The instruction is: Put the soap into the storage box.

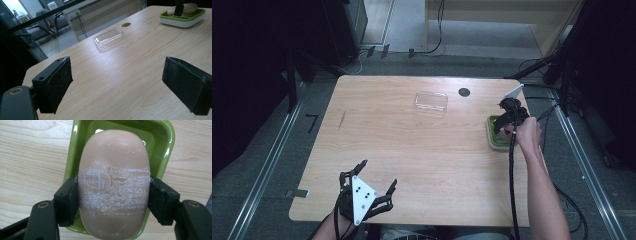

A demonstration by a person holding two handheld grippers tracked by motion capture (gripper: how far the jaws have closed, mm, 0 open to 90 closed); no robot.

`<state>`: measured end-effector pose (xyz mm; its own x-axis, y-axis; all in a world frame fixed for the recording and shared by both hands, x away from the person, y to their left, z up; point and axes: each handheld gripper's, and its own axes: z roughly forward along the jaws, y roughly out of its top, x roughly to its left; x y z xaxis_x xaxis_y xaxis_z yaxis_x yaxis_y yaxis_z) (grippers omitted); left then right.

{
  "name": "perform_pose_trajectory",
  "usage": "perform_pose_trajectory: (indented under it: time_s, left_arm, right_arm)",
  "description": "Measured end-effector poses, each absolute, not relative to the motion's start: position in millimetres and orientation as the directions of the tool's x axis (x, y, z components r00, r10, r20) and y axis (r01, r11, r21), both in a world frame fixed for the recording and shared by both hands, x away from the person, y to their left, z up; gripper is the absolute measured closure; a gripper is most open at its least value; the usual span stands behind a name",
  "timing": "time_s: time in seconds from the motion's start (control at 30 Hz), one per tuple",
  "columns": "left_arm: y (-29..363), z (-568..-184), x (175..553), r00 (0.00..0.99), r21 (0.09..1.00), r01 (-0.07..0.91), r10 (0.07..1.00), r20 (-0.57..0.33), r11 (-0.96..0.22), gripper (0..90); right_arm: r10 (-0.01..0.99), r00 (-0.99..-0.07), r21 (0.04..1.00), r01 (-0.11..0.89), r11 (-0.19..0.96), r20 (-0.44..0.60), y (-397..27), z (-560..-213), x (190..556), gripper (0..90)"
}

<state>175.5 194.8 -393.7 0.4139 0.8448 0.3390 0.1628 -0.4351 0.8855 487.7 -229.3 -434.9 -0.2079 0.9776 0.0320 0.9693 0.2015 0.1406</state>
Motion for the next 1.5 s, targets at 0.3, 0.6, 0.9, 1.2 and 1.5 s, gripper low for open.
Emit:
perform_pose_trajectory:
  time_s: [0.3,0.6,0.9,1.2,1.5]
  left_arm:
    - [194,-394,176,0.414,0.886,0.164,0.845,0.338,-0.434,9.9]
    - [194,-394,176,0.416,0.884,0.165,0.844,0.339,-0.437,9.9]
    - [194,-394,176,0.418,0.882,0.166,0.842,0.342,-0.441,9.9]
    - [194,-394,176,0.418,0.882,0.166,0.842,0.342,-0.441,9.9]
    - [194,-394,176,0.419,0.882,0.166,0.841,0.342,-0.441,9.9]
  right_arm:
    - [0.978,-0.205,0.137,0.970,0.200,0.028,-229,-439,491,33.1]
    - [0.978,-0.205,0.138,0.970,0.200,0.024,-227,-443,493,33.1]
    - [0.979,-0.200,0.141,0.971,0.195,0.022,-226,-447,494,33.1]
    - [0.981,-0.192,0.138,0.973,0.186,0.030,-227,-447,493,33.0]
    - [0.980,-0.198,0.139,0.972,0.192,0.032,-227,-447,493,33.0]
